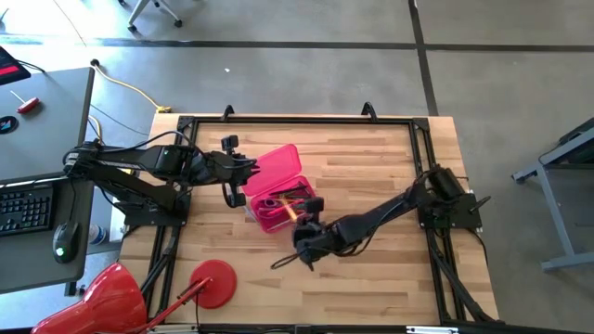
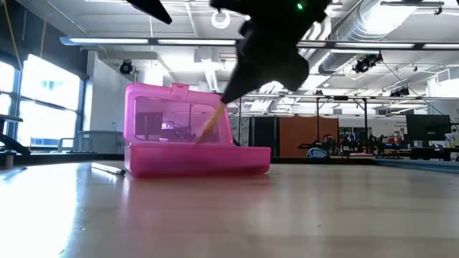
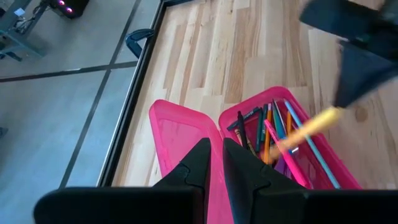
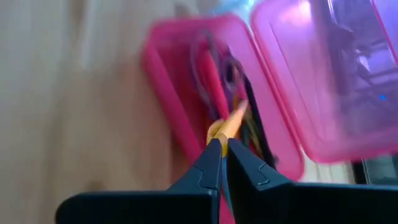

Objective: Pick & place school supplies into a supply box
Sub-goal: Put the yellow pen into the pink supply box, then put the blue pencil into the pink supply box

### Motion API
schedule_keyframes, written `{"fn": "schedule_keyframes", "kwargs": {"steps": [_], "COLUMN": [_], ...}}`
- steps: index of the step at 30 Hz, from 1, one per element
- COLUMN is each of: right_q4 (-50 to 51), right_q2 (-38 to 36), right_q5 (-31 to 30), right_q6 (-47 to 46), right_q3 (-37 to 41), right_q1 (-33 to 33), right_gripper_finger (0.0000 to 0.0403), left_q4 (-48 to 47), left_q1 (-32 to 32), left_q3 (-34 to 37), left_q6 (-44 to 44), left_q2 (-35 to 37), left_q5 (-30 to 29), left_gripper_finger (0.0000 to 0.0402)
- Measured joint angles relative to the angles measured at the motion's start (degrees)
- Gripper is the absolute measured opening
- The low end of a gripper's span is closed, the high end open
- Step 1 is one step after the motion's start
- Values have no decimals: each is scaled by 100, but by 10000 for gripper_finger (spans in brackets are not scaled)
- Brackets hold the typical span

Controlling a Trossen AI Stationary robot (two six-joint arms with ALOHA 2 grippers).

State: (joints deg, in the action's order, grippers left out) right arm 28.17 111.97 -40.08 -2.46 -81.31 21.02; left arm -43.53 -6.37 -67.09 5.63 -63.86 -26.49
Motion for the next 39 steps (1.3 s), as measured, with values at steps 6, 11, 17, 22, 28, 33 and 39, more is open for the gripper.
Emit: {"fn": "schedule_keyframes", "kwargs": {"steps": [6,11,17,22,28,33,39], "right_q4": [-166,-1250,-894,-539,-987,-2082,-2123], "right_q2": [-302,-298,-378,-483,-923,-1030,-890], "right_q5": [602,1122,801,534,368,1955,1788], "right_q6": [291,596,647,1070,1326,1015,690], "right_q3": [796,1420,1522,1369,1350,1361,1374], "right_q1": [-475,-972,-1316,-1358,-1308,-1391,-1492], "right_gripper_finger": [0,1,4,20,48,66,53], "left_q4": [9,9,8,11,-10,-125,-465], "left_q1": [0,0,0,0,0,0,0], "left_q3": [0,0,0,0,0,0,0], "left_q6": [13,13,-5,-3,8,8,-155], "left_q2": [0,0,0,0,-2,-2,-49], "left_q5": [-5,-7,-5,-11,-127,-97,119], "left_gripper_finger": [74,74,74,74,74,74,74]}}
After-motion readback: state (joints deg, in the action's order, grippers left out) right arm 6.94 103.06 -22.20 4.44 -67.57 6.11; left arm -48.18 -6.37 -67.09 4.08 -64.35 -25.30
